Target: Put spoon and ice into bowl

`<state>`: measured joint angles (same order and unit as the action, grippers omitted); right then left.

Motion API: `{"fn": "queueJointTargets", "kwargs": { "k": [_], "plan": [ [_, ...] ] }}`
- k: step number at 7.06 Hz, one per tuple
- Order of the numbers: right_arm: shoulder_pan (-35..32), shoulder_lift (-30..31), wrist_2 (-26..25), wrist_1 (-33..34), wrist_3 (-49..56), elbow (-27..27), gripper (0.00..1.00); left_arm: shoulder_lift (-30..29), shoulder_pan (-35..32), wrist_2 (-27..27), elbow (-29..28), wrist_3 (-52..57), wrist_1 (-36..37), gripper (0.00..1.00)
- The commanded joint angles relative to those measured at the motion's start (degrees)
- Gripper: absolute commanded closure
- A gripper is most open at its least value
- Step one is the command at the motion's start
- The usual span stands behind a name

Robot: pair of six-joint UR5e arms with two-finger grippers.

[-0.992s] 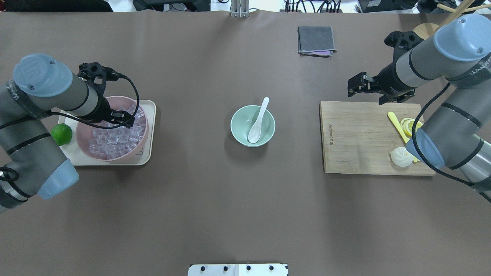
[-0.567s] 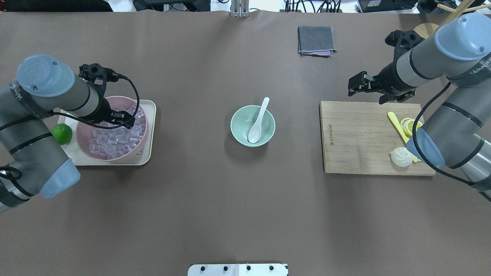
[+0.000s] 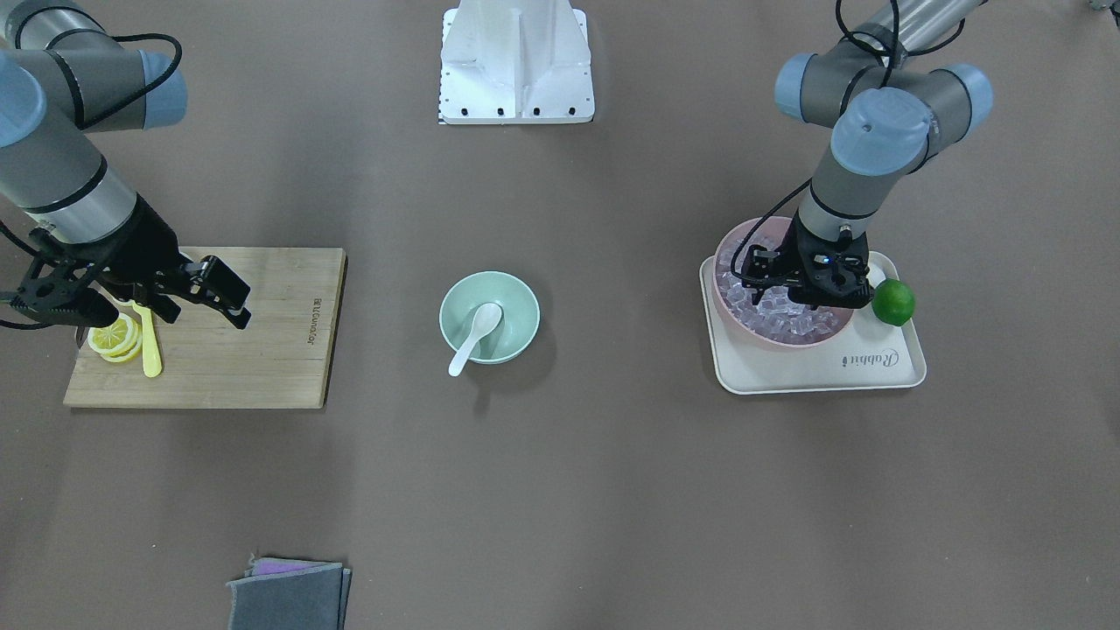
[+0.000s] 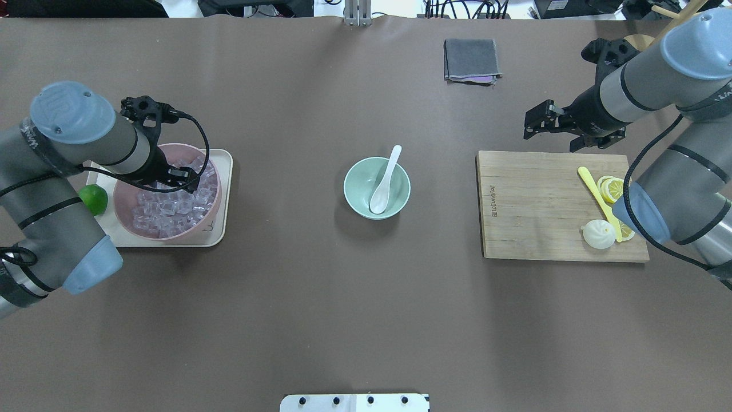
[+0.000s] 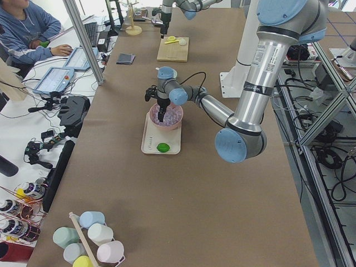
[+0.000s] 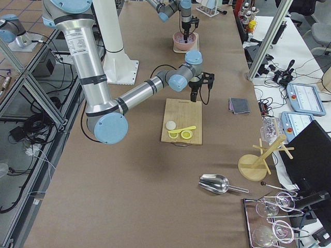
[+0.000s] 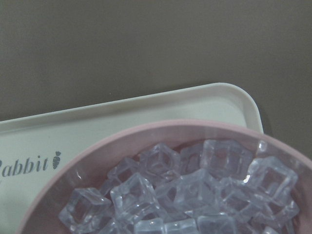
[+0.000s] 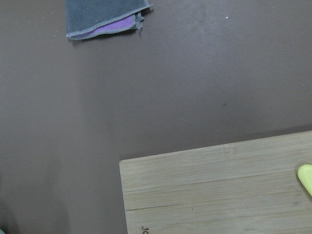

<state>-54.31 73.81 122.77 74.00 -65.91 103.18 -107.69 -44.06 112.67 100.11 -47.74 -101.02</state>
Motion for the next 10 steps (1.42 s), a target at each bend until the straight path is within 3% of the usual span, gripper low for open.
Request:
{"fn": "queueJointTargets", "kwargs": {
  "k": [1,3,5,7,8,10],
  "plan": [
    [-0.4,0.2,0.8,0.0,0.1,0.2,0.0,-0.1,-0.1,2.5,0.4,-0.2,0.6,1.0],
    [-0.4,0.2,0.8,0.0,0.1,0.2,0.0,-1.1,-0.5,2.7,2.2,0.2,3.5,1.0],
    [-0.7,0.2,0.8,0.0,0.1,0.2,0.0,-3.9,-4.7,6.8,7.0,1.0,8.5,1.0],
    [-1.5,0.7,1.7,0.0,0.1,0.6,0.0,-13.2,-4.2,7.0,2.9,-1.7,8.6,1.0],
    [-4.0,1.2,4.5,0.3,2.7,0.6,0.0,-17.5,-1.9,6.9,0.8,-4.2,8.5,1.0],
    [-13.0,5.4,10.8,0.9,15.6,-0.5,0.0,-26.6,2.3,6.4,-5.3,-10.1,7.8,1.0]
  ]
}}
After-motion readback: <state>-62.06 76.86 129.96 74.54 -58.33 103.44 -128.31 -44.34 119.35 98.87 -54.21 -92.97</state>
